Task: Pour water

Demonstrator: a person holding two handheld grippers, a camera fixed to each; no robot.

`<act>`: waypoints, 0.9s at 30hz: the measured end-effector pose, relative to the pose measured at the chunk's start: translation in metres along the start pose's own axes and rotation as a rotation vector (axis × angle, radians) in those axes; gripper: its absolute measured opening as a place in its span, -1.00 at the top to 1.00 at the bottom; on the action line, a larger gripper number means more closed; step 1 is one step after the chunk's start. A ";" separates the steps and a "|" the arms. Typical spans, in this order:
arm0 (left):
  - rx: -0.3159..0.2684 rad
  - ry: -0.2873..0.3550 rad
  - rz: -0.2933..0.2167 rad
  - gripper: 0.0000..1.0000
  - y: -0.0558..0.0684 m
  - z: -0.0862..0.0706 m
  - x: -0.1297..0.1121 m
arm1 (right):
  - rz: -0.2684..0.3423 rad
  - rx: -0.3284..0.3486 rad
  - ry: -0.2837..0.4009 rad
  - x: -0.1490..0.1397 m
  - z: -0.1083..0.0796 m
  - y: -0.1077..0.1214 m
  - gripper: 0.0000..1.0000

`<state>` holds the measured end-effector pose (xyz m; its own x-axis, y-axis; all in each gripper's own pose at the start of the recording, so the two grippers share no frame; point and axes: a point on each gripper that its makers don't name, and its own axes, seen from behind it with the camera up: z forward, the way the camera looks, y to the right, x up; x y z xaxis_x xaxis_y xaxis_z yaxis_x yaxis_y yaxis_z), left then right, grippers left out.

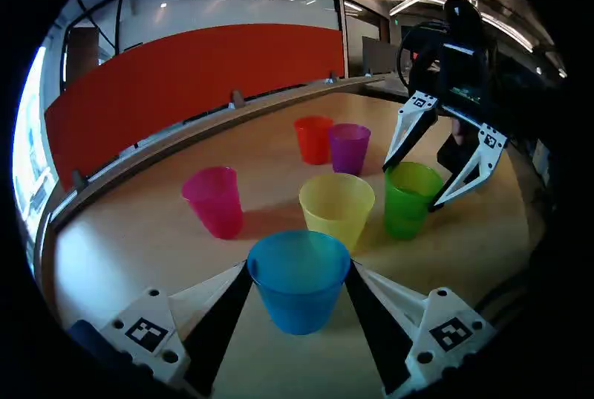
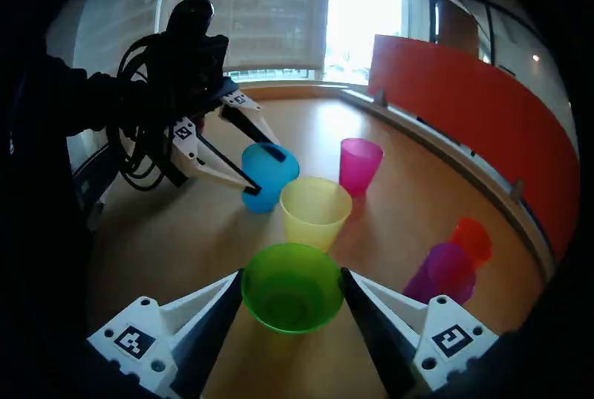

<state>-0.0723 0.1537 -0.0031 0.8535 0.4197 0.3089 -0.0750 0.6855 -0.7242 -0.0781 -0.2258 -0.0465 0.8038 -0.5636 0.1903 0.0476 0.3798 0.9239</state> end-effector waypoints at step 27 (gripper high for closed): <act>0.031 -0.050 0.042 -0.76 0.000 -0.010 -0.020 | 0.018 -0.022 -0.013 -0.002 -0.007 -0.003 -1.00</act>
<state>-0.0843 0.1395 -0.0154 0.8224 0.4774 0.3095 -0.1269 0.6842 -0.7182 -0.0757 -0.2206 -0.0517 0.7967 -0.5664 0.2110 0.0469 0.4060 0.9127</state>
